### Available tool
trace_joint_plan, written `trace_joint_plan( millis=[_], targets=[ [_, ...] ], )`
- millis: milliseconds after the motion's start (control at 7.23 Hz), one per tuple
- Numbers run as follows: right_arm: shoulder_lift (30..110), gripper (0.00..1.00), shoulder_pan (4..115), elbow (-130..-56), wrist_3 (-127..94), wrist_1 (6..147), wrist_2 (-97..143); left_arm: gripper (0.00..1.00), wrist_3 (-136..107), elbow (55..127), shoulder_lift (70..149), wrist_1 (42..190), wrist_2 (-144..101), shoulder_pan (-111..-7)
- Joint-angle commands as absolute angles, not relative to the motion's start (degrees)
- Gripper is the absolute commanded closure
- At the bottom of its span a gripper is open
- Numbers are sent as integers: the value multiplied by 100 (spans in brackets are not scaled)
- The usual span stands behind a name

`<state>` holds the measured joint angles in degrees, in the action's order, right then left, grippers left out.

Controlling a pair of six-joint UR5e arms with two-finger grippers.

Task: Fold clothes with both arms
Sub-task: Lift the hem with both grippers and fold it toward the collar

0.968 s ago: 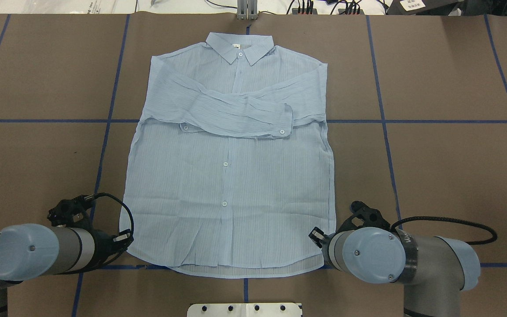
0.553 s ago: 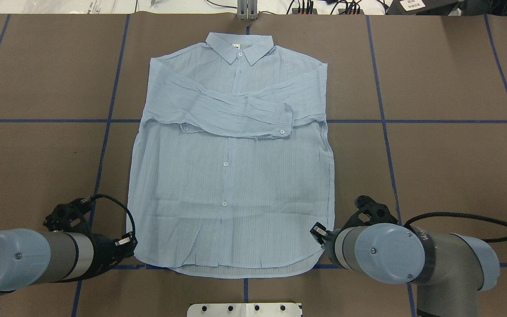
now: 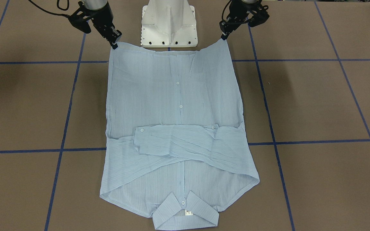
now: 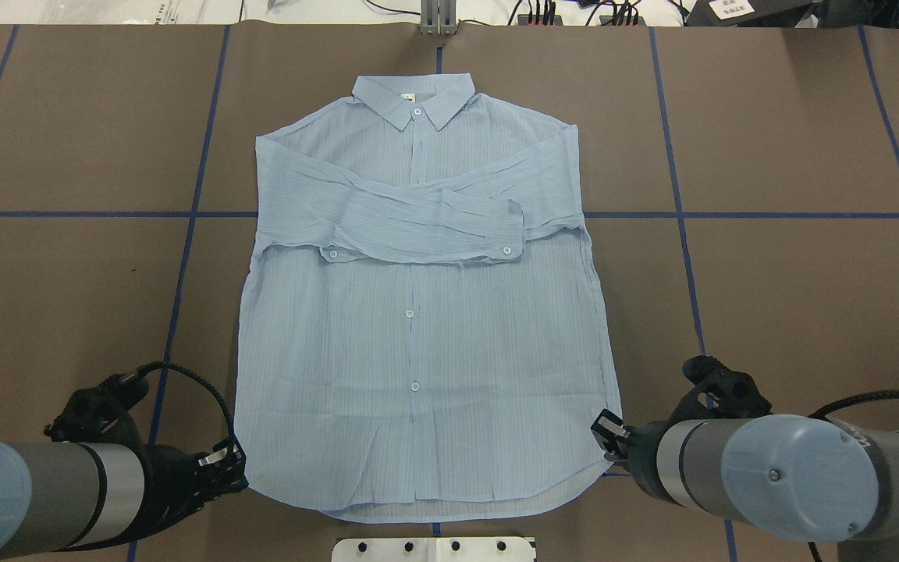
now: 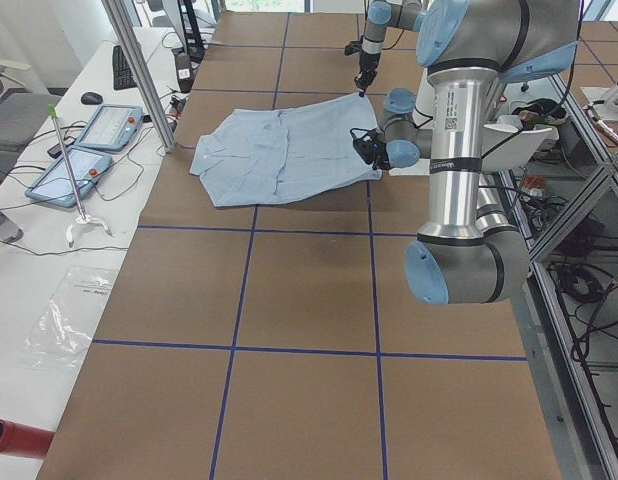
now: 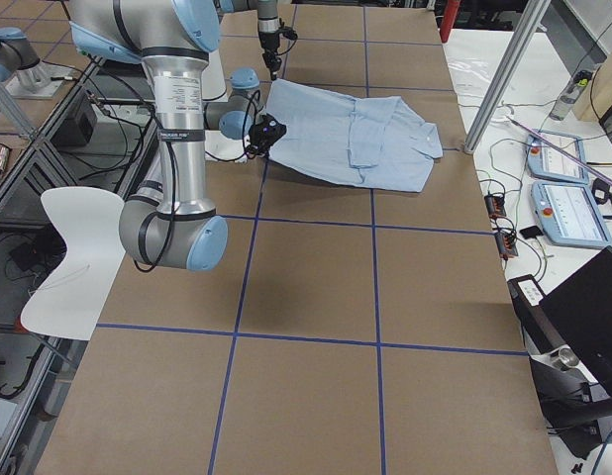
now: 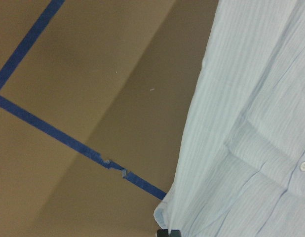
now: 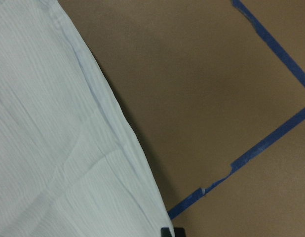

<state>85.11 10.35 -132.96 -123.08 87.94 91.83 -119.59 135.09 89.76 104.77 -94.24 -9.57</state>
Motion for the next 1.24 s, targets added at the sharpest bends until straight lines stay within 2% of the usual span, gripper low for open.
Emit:
trace_joint_plan(
  millis=[0,277,553,691,968,1106],
  targets=[
    [8526,100,1028,-13770,-12313,9331,9167,100,-12050,13964,8991,10143,-9431,-992],
    [8316,100,1264,-13537,-12226,9440,8705,100,-11571,13941,9043,10143,-9431,-1228],
    [7623,100,1878,-13011,-11458,9457,8683,100,-9581,13616,9963,9550,-9509,-2140],
    [7298,100,2272,-12651,-11017,9448,8736,100,-9284,13362,10236,9475,-9518,-2623],
    [7128,100,3221,-12288,-10113,9405,9321,100,-8381,12905,10309,9483,-9588,-3327],
    [6902,100,3591,-12070,-9899,9404,9569,100,-8202,12415,10719,9466,-9946,-3583]
  ],
)
